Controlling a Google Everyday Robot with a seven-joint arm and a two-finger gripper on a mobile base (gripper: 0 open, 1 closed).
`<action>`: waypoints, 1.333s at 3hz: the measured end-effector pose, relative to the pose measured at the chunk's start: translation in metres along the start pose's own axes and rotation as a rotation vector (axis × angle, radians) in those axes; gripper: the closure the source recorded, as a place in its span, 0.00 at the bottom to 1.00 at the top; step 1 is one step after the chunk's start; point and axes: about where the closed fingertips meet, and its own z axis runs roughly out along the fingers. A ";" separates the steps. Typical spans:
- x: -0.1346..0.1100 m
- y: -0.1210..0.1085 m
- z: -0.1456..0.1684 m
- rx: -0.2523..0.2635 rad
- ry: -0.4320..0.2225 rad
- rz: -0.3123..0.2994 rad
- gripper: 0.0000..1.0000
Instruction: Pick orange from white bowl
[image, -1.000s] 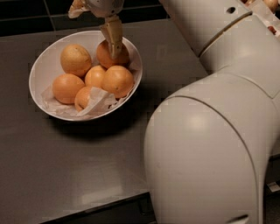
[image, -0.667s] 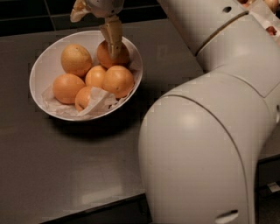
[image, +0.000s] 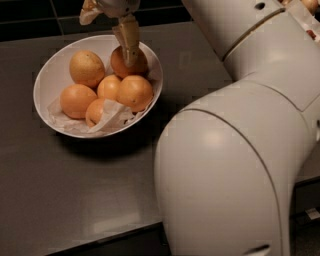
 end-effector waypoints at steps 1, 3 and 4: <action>0.002 0.002 0.003 -0.001 -0.013 0.004 0.12; 0.006 0.015 0.011 -0.022 -0.040 0.029 0.11; 0.007 0.021 0.014 -0.035 -0.052 0.038 0.12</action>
Offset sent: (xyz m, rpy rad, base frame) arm -0.0172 -0.0268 -0.0268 -0.0484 0.1413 0.0298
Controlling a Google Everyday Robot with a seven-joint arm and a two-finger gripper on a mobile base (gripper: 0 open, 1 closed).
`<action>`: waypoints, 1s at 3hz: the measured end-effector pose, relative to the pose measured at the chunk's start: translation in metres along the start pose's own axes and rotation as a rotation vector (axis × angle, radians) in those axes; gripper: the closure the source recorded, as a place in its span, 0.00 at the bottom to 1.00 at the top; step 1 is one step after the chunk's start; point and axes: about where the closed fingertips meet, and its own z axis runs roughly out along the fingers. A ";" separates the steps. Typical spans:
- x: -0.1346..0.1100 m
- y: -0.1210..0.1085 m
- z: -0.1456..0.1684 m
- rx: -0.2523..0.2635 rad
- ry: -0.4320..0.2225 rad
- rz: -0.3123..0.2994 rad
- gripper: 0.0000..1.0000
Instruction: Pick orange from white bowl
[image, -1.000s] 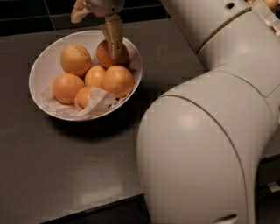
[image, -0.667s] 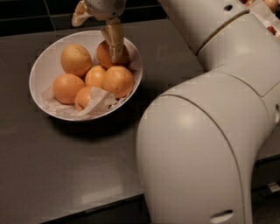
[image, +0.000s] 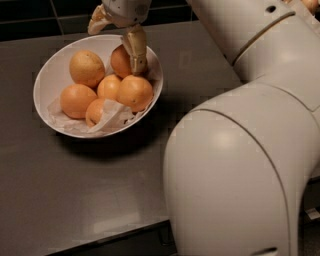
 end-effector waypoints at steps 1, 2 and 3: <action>0.000 0.004 0.002 -0.014 -0.007 0.008 0.13; 0.002 0.005 0.007 -0.022 -0.016 0.011 0.13; 0.007 0.005 0.009 -0.031 -0.007 0.023 0.13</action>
Offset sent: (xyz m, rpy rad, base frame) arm -0.0205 -0.0230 -0.0142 -0.0724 0.1153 0.0227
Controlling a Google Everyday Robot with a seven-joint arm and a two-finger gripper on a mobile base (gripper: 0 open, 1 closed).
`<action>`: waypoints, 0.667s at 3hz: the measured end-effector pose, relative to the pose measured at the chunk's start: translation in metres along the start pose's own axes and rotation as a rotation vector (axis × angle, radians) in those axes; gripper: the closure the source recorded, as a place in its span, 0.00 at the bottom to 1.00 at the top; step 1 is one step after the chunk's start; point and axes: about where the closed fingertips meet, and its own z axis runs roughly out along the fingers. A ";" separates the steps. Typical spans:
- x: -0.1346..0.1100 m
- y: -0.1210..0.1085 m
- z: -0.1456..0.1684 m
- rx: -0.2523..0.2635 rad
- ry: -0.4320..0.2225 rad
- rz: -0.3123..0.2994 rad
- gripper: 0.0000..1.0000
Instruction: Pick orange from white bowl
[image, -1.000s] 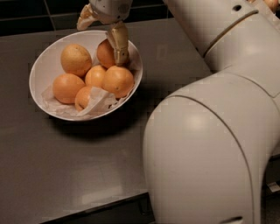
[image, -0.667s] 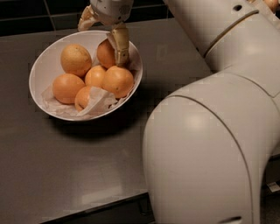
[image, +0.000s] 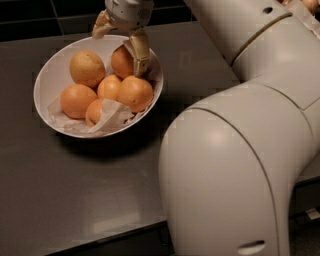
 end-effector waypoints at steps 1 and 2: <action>0.005 -0.001 -0.007 0.005 0.045 0.017 0.10; 0.008 -0.001 -0.015 0.010 0.086 0.029 0.10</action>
Offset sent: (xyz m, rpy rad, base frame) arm -0.0141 -0.0345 0.0198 -0.1436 -0.0137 -0.0655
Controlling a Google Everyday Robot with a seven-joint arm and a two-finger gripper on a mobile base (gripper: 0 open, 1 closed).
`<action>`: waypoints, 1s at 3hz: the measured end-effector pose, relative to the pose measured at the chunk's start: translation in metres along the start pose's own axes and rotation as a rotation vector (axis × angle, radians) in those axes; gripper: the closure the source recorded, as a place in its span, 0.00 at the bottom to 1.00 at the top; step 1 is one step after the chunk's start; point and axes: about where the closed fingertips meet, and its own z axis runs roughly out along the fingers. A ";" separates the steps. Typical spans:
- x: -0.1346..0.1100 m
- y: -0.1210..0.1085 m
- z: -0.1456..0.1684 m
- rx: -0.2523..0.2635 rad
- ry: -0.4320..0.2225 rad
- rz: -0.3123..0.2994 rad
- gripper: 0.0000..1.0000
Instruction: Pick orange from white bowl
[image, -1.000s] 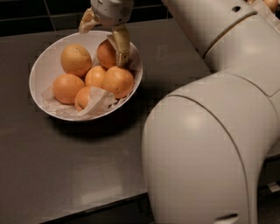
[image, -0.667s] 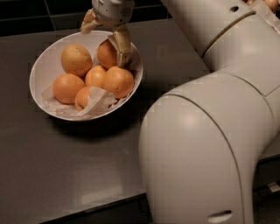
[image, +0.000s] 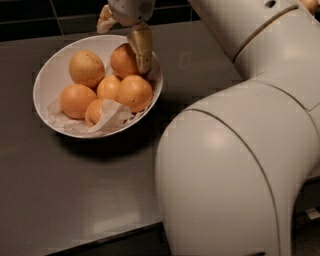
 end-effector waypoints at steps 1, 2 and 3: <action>0.002 -0.001 -0.007 0.003 0.030 0.003 0.11; 0.001 -0.004 0.001 -0.003 0.017 -0.009 0.12; 0.001 -0.005 0.007 -0.009 0.005 -0.017 0.13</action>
Offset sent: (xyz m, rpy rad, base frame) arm -0.0124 -0.0117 -0.0080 -0.0732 0.0760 0.0370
